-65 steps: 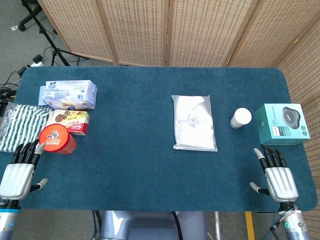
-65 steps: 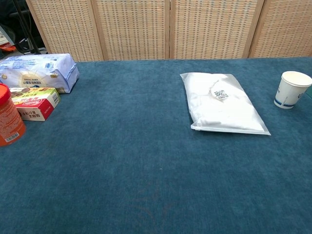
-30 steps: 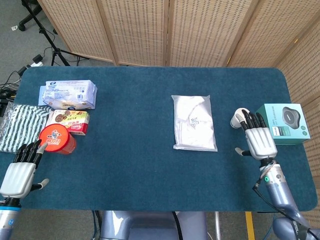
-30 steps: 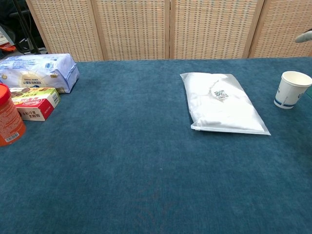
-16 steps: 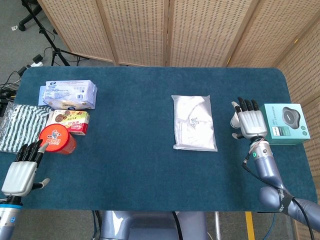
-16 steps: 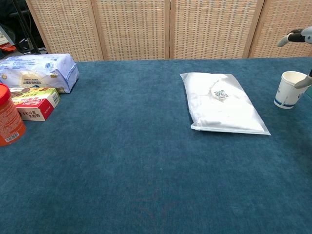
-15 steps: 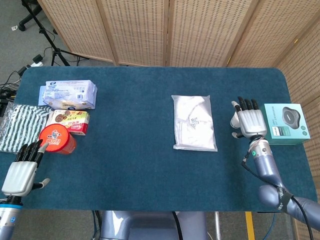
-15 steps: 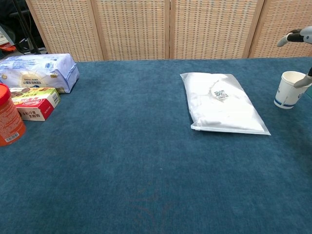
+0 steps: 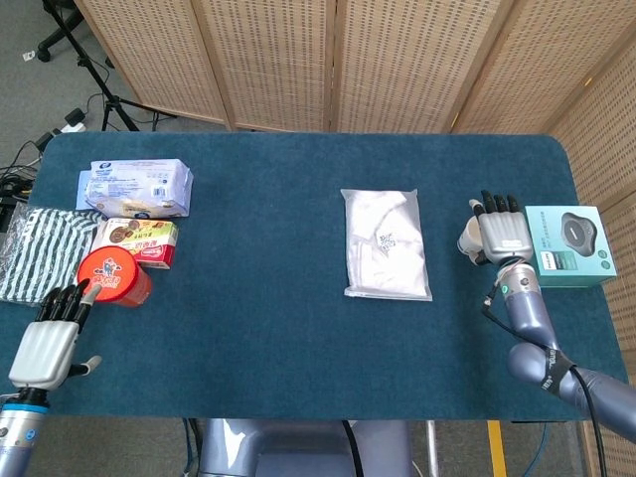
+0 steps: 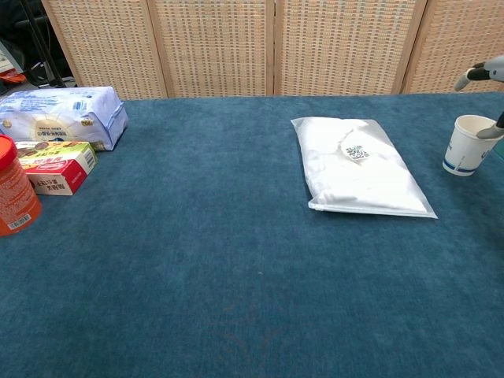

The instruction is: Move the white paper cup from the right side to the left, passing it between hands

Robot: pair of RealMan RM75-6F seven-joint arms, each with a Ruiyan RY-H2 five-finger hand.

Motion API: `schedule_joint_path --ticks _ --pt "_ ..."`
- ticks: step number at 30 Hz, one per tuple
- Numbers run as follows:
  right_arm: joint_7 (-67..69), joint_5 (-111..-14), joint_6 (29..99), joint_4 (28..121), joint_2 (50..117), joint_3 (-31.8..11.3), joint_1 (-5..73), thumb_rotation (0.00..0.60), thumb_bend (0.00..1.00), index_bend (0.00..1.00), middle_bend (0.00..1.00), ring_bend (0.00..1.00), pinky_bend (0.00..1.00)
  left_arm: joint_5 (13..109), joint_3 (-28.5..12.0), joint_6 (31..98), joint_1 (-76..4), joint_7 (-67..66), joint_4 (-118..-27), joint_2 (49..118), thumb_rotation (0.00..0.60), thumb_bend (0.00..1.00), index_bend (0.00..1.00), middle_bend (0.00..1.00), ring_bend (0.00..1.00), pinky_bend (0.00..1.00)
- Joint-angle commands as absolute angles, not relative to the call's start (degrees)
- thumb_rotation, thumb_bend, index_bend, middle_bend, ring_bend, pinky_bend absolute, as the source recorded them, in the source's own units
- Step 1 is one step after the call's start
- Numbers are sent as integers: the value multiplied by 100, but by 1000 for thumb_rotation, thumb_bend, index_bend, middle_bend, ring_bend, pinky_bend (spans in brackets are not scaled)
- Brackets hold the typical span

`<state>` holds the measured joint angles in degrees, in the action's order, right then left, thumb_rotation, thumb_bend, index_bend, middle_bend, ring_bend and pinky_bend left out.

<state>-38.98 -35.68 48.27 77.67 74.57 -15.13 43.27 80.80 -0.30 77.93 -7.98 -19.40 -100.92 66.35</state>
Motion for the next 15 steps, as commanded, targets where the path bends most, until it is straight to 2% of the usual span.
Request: schedule_joint_path --ticks 1,15 --pt "-3880 -3425 4691 7610 7470 -1409 4402 600 311 112 0 0 0 8074 -20 7777 -807 -1956 -10095 6647 600 66 0 0 0 0" --pt "-3760 -3061 4399 7105 7585 -1114 4643 600 311 112 0 0 0 8056 5 7767 -823 -2026 -10102 6677 600 66 0 0 0 0"
